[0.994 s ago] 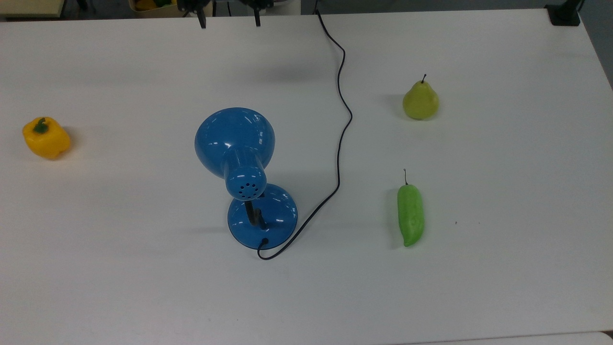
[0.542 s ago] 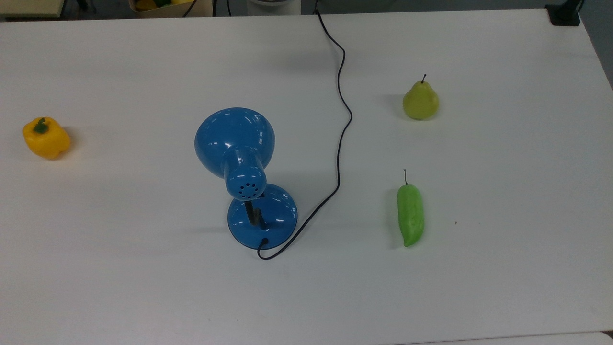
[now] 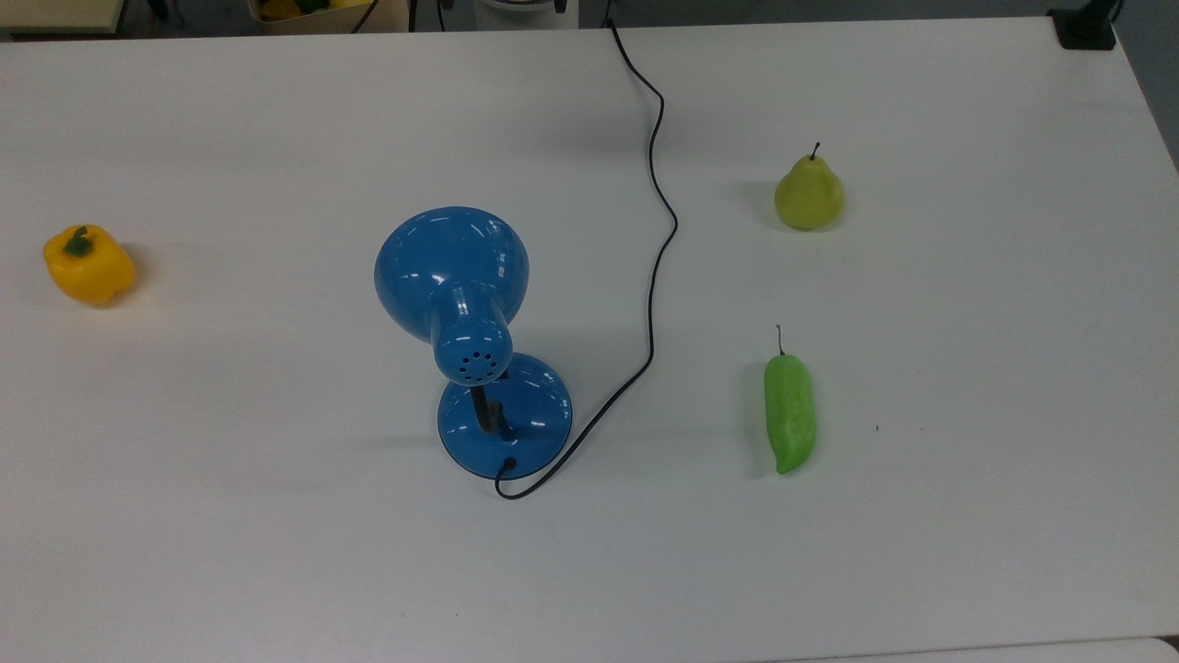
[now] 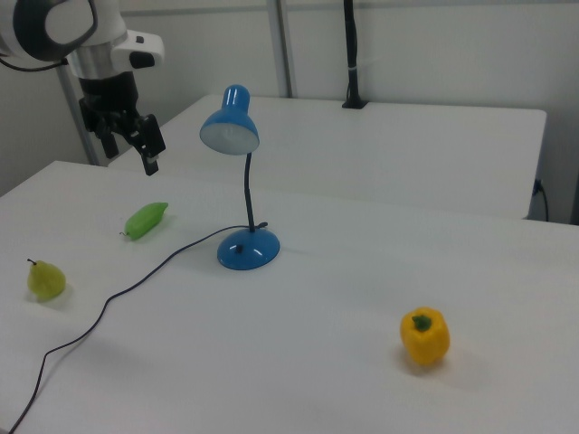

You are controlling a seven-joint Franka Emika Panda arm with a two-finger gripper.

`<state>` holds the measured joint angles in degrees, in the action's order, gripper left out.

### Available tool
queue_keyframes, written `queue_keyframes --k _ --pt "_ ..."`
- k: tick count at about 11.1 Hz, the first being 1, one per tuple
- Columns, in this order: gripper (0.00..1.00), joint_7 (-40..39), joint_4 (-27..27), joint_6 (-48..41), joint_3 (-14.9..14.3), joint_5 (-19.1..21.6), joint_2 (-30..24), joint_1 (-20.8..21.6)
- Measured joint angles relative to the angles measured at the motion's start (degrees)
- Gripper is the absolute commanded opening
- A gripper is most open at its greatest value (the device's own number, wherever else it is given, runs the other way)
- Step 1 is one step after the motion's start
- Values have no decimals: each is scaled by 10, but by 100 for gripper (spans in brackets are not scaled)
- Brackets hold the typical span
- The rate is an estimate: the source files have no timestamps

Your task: Turn off lamp

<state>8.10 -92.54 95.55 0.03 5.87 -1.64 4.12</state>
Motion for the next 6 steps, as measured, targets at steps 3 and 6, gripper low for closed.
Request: queue_keyframes --k 3,6 --pt "100 -72 -4 25 -2 -2 11 -1" --pt "100 -88 -6 25 -4 -2 11 -1"
